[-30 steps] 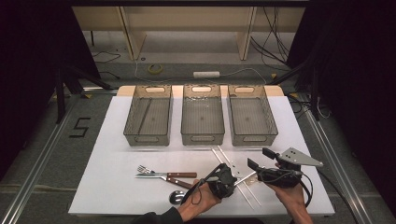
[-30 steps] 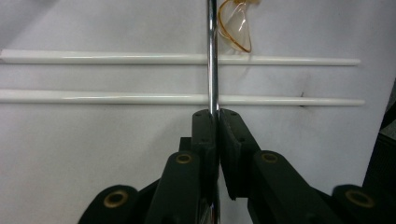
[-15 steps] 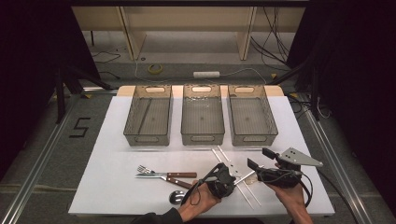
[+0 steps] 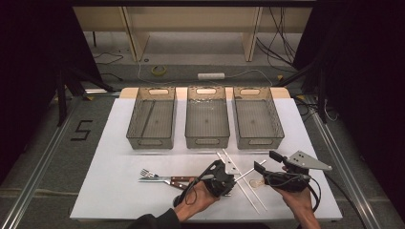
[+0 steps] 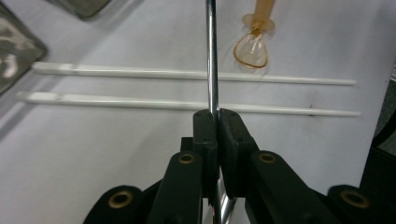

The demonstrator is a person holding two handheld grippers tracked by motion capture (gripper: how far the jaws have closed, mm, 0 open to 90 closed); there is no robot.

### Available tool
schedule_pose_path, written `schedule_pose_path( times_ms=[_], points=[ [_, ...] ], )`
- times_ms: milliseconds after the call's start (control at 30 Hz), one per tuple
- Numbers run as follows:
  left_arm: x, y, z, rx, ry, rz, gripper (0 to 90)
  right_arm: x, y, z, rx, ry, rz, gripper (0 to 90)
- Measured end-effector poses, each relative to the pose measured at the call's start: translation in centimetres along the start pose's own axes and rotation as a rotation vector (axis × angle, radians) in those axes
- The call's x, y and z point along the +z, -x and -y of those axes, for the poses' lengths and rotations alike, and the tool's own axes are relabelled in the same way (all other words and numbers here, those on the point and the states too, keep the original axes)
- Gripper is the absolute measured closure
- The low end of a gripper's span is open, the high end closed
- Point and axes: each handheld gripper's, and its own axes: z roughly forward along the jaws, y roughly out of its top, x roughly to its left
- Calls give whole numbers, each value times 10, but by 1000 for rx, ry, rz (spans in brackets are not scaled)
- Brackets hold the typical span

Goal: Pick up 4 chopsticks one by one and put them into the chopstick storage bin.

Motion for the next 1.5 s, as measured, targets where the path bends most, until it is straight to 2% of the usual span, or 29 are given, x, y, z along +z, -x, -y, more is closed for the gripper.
schedule_pose_path(
  times_ms=[167, 467, 800, 1100, 1500],
  points=[
    [-23, -15, 2, -7, 33, -16, 853, 0, 0, 0, 2, 3, 3, 274],
    [-62, -50, 4, -65, 116, -81, 853, 2, -1, 0, -3, -13, -5, 274],
    [-94, -95, 10, -154, 178, -156, 853, 3, -1, 1, -9, -22, -15, 274],
    [-116, -130, 11, -209, 217, -228, 853, 5, -2, 1, -4, -36, -27, 274],
    [-132, -167, 17, -285, 231, -277, 853, 5, -2, 1, -5, -37, -30, 274]
  ],
)
